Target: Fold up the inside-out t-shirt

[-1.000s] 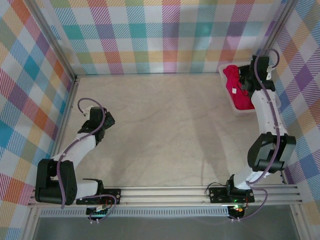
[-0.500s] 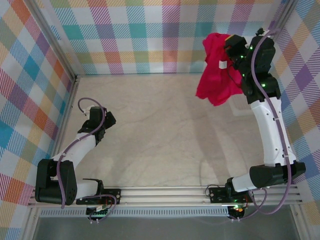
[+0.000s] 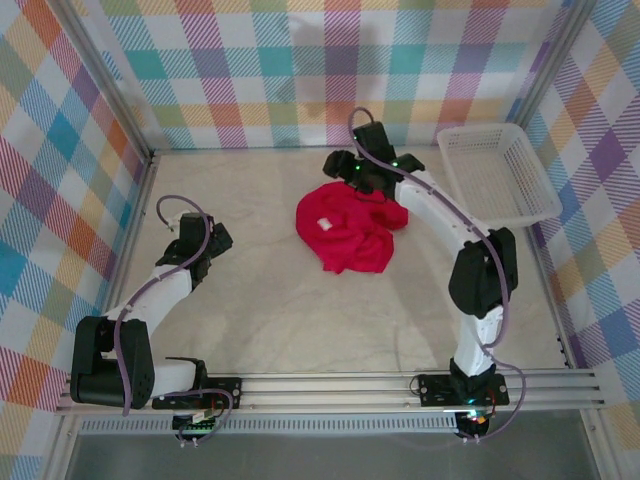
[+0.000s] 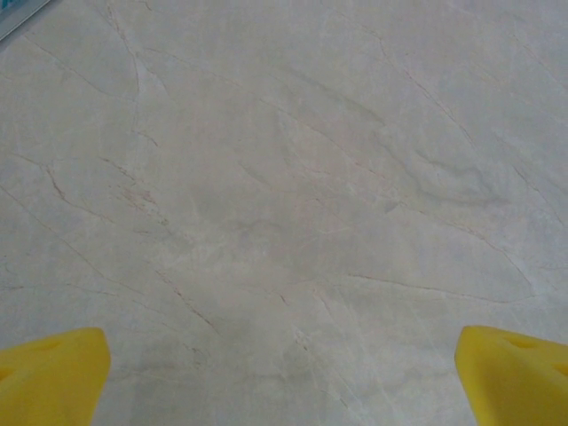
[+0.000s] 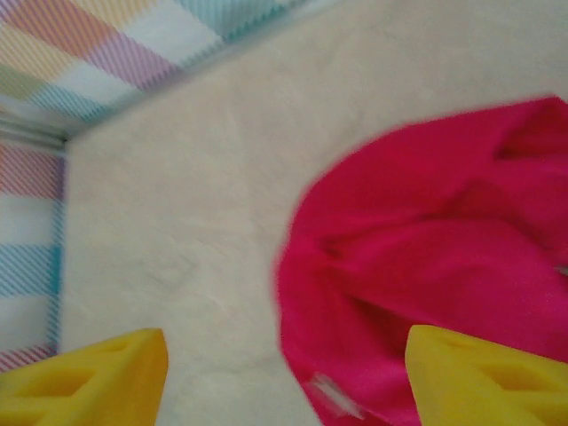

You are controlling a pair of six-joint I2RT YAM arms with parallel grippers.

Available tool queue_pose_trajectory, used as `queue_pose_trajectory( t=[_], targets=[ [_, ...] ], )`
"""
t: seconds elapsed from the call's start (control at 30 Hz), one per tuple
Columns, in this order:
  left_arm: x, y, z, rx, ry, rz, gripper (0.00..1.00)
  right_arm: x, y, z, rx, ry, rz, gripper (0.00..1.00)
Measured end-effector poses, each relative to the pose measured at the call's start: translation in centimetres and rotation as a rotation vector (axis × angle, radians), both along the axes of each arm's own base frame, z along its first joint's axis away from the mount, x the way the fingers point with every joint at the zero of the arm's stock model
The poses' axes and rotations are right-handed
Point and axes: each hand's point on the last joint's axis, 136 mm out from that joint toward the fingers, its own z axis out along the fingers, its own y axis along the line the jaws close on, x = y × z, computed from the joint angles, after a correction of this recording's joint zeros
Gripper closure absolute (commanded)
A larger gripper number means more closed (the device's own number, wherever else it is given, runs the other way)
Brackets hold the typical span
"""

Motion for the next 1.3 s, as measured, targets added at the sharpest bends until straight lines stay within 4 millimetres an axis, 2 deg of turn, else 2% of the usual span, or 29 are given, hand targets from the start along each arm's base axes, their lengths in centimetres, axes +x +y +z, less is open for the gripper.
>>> queue_pose_trajectory(
  t=[0.07,0.13,0.2,0.3,0.4,0.53,0.6,0.67,0.77,0.83,0.9,0.97,1.03,1.1,1.2,1.23,1.3],
  targets=[
    [0.5,-0.9,0.2,-0.038,-0.019,-0.039,0.0,-1.0,-1.4,-0.3,-0.065,0.001,0.009,0.11],
    [1.0,-2.9,0.2,-0.115,-0.031,-0.122,0.14,-3.0,-3.6,-0.3,-0.113,-0.013,0.016,0.07],
    [1.4,-5.2,-0.2,-0.206,-0.029,-0.206,0.22,-5.3,-6.1,-0.3,-0.139,-0.02,0.01,0.1],
    [1.3,-10.2,-1.3,-0.344,0.009,-0.354,0.27,-7.6,-9.7,-1.5,-0.126,-0.021,-0.023,0.2],
    [-0.3,-16.5,-2.5,-0.42,0.078,-0.51,0.28,-8.3,-12.4,-4.9,-0.073,0.053,-0.069,0.28],
    [-2.4,-24.2,-2.8,-0.453,0.14,-0.69,0.28,-8.9,-14.3,-9.9,0.004,0.193,-0.111,0.32],
    [-2.8,-27.3,-2.6,-0.469,0.155,-0.749,0.31,-9.1,-14.1,-11.3,0.037,0.241,-0.103,0.32],
    [-2.4,-29.4,-2.9,-0.479,0.166,-0.77,0.35,-9.0,-13.5,-11.8,0.063,0.257,-0.082,0.32],
    [-1.0,-30.9,-4.4,-0.487,0.199,-0.757,0.41,-8.8,-12.8,-12.8,0.092,0.281,-0.058,0.31],
    [-0.4,-31.2,-5.8,-0.486,0.229,-0.734,0.46,-8.8,-12.4,-13.9,0.104,0.309,-0.046,0.32],
    [-0.2,-31.1,-7.3,-0.477,0.263,-0.706,0.56,-8.8,-12.0,-15.4,0.115,0.35,-0.041,0.34],
    [0.0,-31.0,-7.8,-0.47,0.281,-0.684,0.67,-8.8,-11.8,-16.8,0.128,0.383,-0.042,0.37],
    [0.5,-31.1,-7.3,-0.467,0.278,-0.672,0.8,-8.7,-11.4,-17.9,0.145,0.408,-0.044,0.44],
    [1.0,-31.2,-6.7,-0.455,0.269,-0.661,1.0,-8.6,-11.1,-19.0,0.166,0.431,-0.045,0.61],
    [1.6,-30.5,-6.2,-0.413,0.272,-0.625,1.0,-8.3,-10.5,-20.0,0.205,0.454,-0.047,0.94],
    [1.7,-30.2,-6.0,-0.398,0.275,-0.609,1.0,-8.3,-10.4,-20.1,0.212,0.46,-0.051,1.0],
    [1.5,-29.0,-5.7,-0.354,0.286,-0.571,1.0,-8.3,-10.3,-20.2,0.224,0.471,-0.058,1.0]
  ],
)
